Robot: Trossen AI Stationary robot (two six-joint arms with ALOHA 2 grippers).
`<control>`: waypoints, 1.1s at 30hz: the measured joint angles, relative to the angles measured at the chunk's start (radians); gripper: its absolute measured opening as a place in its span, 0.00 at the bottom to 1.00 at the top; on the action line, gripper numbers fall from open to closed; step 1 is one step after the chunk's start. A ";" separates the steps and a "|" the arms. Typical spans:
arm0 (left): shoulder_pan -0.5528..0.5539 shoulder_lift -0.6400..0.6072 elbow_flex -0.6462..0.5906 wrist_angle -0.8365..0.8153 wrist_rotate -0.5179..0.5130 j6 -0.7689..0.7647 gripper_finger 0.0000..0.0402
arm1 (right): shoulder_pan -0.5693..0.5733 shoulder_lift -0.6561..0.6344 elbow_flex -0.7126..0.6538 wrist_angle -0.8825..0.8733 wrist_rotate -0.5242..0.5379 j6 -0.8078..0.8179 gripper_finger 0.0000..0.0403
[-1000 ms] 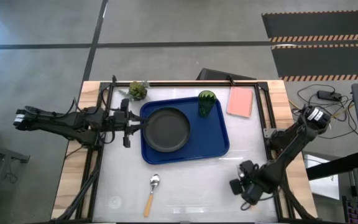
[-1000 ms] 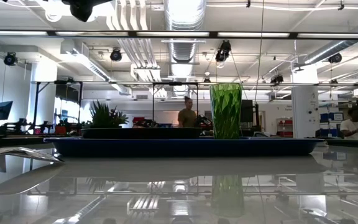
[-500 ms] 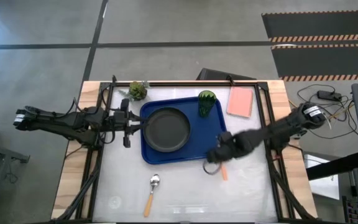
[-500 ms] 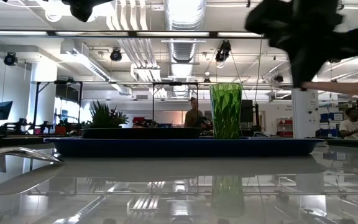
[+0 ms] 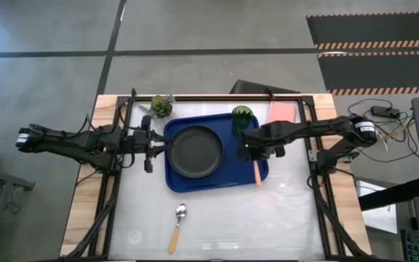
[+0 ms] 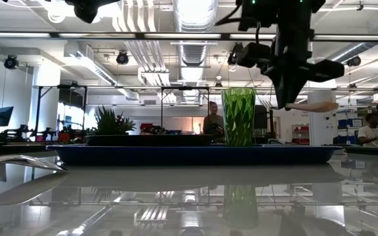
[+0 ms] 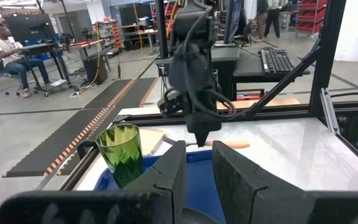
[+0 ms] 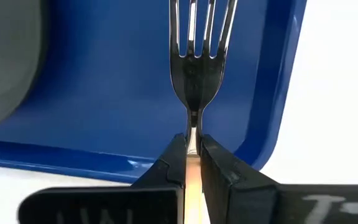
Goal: Pick and place plate/cup/fork/spoon on tray
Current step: Put the orange fork on the blue tray to the bottom of the green cup
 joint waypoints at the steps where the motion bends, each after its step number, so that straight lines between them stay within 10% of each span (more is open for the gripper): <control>1: 0.000 0.000 0.000 0.000 0.000 0.000 0.15 | -0.013 0.000 -0.006 0.002 -0.008 -0.011 0.03; 33: 0.000 -0.003 0.003 0.007 0.000 0.002 0.15 | -0.104 0.002 -0.172 0.290 0.092 -0.133 0.03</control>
